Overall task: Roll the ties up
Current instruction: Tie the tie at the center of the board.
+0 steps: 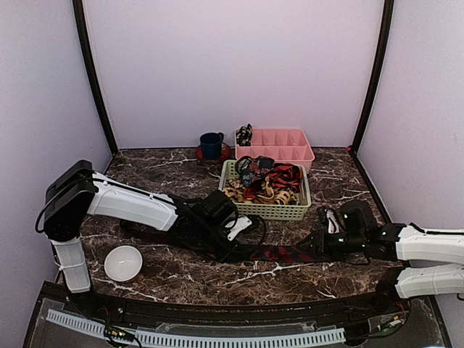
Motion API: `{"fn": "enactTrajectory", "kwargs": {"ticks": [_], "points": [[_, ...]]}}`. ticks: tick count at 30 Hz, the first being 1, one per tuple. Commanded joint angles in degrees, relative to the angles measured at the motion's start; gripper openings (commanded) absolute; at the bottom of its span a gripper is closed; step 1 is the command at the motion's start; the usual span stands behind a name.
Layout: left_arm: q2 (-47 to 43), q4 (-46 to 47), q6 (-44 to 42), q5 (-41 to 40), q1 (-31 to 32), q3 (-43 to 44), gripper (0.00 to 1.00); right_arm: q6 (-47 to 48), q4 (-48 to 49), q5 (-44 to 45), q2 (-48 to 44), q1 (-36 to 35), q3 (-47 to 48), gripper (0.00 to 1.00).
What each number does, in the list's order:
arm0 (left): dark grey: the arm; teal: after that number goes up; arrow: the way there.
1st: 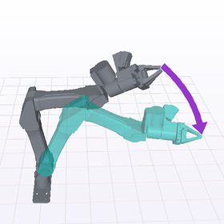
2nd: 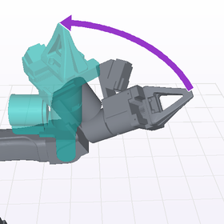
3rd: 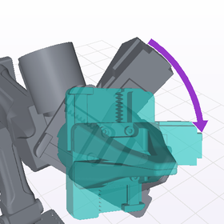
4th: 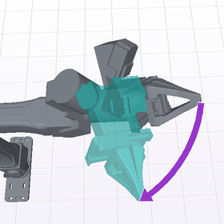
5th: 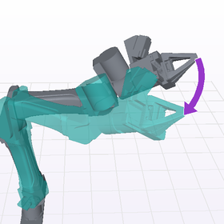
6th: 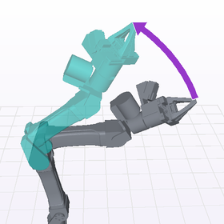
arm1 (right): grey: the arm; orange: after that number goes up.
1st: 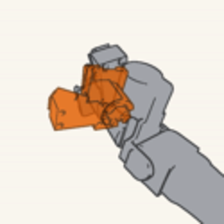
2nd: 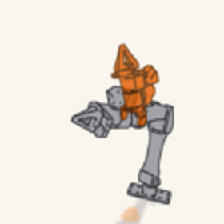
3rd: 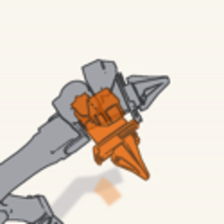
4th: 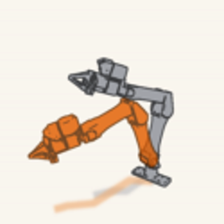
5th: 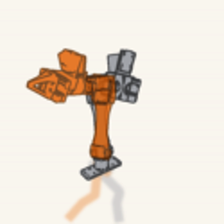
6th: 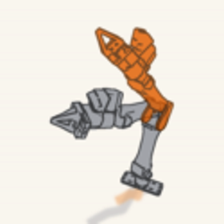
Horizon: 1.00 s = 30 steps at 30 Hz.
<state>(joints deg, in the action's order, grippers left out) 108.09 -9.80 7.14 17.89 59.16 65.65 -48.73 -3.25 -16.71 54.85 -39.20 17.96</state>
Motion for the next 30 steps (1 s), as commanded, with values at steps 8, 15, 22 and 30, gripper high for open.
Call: {"fn": "enactTrajectory", "kwargs": {"ticks": [8, 15, 22, 30], "points": [[0.7, 0.3, 2.4, -2.1, -0.4, 2.4, 0.00, 0.0, 1.7, -0.2, 0.2, 0.4, -0.7, 0.39], [2.2, 0.3, 1.7, -0.2, -0.4, 5.1, 0.00, -0.1, 2.8, -0.7, 1.6, 0.4, -1.3, 0.37], [4.4, -0.4, 1.5, -0.1, -0.4, 5.8, 0.00, 0.5, 1.7, 0.2, 2.1, 0.4, -1.2, 0.37], [3.3, 0.7, 3.1, -2.1, -0.4, 5.5, 0.00, 1.4, 1.0, 4.1, 5.4, 0.4, -1.0, 0.32]]}}
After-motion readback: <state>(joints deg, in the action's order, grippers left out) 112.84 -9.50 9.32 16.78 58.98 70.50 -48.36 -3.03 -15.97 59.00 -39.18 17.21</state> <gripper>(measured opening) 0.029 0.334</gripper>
